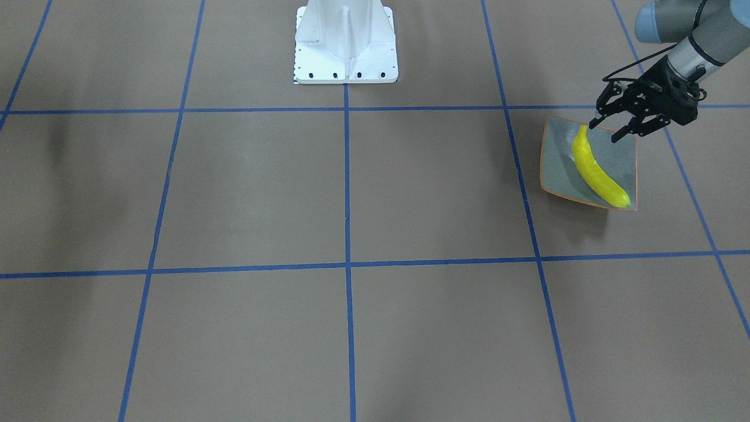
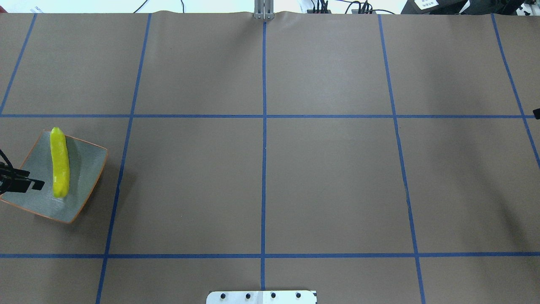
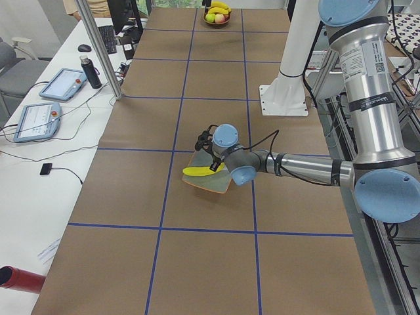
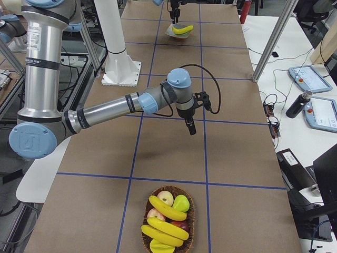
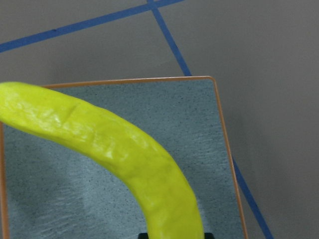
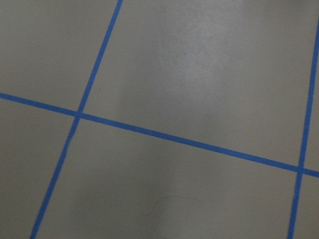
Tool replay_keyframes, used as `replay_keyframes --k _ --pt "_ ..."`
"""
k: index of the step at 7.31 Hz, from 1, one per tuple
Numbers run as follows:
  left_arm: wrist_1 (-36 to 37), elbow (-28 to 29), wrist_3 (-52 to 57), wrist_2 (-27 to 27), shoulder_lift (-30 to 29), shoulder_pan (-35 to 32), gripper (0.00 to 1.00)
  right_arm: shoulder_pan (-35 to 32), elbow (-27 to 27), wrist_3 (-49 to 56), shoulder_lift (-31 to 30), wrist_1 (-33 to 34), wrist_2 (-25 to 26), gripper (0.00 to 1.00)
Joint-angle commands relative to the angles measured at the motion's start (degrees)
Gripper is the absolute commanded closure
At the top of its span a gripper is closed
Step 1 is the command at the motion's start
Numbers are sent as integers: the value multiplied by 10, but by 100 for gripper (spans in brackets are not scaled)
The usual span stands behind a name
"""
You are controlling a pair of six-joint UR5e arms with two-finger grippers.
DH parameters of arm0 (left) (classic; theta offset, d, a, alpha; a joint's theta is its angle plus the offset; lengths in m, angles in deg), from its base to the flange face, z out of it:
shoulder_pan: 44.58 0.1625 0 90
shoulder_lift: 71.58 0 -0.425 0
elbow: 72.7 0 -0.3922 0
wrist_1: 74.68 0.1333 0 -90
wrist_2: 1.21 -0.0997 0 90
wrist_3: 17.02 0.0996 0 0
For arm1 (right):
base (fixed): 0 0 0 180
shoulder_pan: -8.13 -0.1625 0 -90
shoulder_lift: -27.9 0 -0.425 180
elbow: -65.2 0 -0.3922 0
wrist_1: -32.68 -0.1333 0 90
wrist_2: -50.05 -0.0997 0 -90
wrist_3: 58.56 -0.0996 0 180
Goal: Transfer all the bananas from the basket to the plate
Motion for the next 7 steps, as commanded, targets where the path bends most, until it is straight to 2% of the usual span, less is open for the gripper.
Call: replay_keyframes --k 1,2,3,4,6,7 --pt "-1 -12 20 3 -6 -3 0 -84 49 123 -19 2 -55 0" --pt "4 -26 20 54 -5 -17 0 -104 64 169 -28 5 -56 0" --pt "5 -26 20 119 -18 -69 0 -123 93 219 -39 0 -52 0" --pt "9 -26 19 152 -28 -97 0 -147 131 261 -42 1 -55 0" --pt "8 -24 19 152 -37 -98 0 -175 231 325 -40 -1 -50 0" --pt "8 -24 19 153 -37 -99 0 -177 244 321 -37 -8 -49 0"
